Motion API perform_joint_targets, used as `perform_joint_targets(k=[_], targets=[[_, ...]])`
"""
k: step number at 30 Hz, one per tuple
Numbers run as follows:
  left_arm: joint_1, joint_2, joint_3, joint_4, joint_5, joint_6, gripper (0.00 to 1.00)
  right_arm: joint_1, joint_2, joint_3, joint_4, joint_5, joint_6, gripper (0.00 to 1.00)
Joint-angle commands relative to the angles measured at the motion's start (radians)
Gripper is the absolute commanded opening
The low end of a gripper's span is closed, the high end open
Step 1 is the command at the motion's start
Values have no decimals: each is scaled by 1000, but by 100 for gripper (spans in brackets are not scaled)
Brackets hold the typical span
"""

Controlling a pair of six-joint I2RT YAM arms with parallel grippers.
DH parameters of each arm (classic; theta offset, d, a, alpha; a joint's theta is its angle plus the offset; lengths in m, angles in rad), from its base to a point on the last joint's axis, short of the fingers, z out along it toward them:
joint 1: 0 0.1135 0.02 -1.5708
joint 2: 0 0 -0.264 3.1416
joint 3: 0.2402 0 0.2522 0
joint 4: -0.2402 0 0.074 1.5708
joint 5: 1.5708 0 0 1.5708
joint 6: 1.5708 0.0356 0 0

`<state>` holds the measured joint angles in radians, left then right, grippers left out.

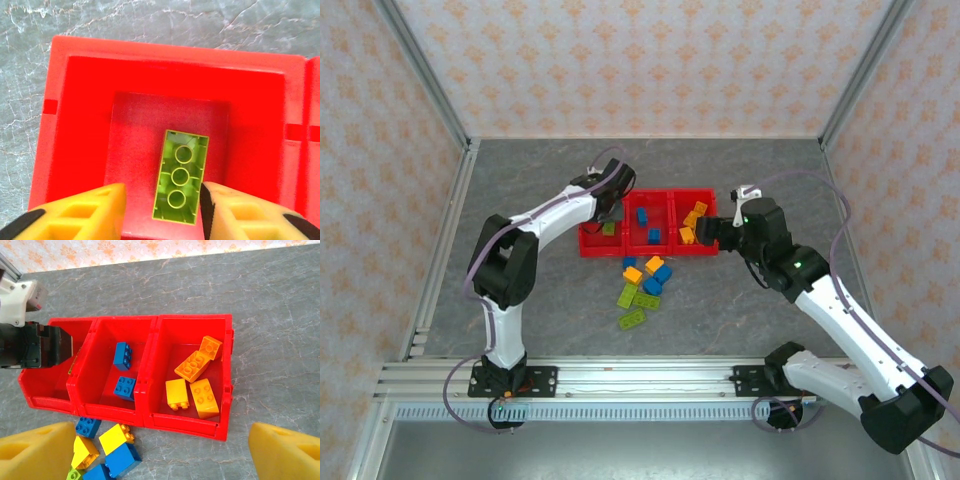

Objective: Sort the legos into containers by color
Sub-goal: Place the lego in the container, then pick up the lego from the middle-left of the table.

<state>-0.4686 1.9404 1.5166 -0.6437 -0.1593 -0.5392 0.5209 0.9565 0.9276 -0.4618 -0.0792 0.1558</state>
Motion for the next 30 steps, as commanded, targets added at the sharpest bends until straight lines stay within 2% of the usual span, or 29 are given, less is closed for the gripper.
perform_joint_targets(k=[1, 9, 10, 12, 14, 16, 21, 25, 30], targets=[[4, -86, -22, 50, 15, 15, 51, 7, -6, 19, 23, -2, -12, 89], [-8, -320, -221, 192, 100, 22, 67, 7, -6, 20, 20, 4, -12, 90], [-10, -357, -261, 210, 128, 21, 77, 7, -5, 22, 20, 4, -13, 91], [-20, -422, -329, 235, 169, 9, 86, 7, 0, 27, 17, 2, -12, 93], [-48, -486, -403, 260, 190, 10, 99, 7, 8, 35, 14, 1, -12, 95], [-89, -539, -464, 266, 204, 27, 99, 7, 17, 41, 14, 2, -9, 100], [-262, -577, -547, 232, 196, 83, 99, 7, 44, 36, 24, 37, 21, 100], [-430, -535, -564, 173, 116, 90, 99, 6, 65, 41, 22, 40, 35, 100], [-578, -415, -518, 49, 35, 63, 99, 5, 64, 42, 28, 44, 23, 100]])
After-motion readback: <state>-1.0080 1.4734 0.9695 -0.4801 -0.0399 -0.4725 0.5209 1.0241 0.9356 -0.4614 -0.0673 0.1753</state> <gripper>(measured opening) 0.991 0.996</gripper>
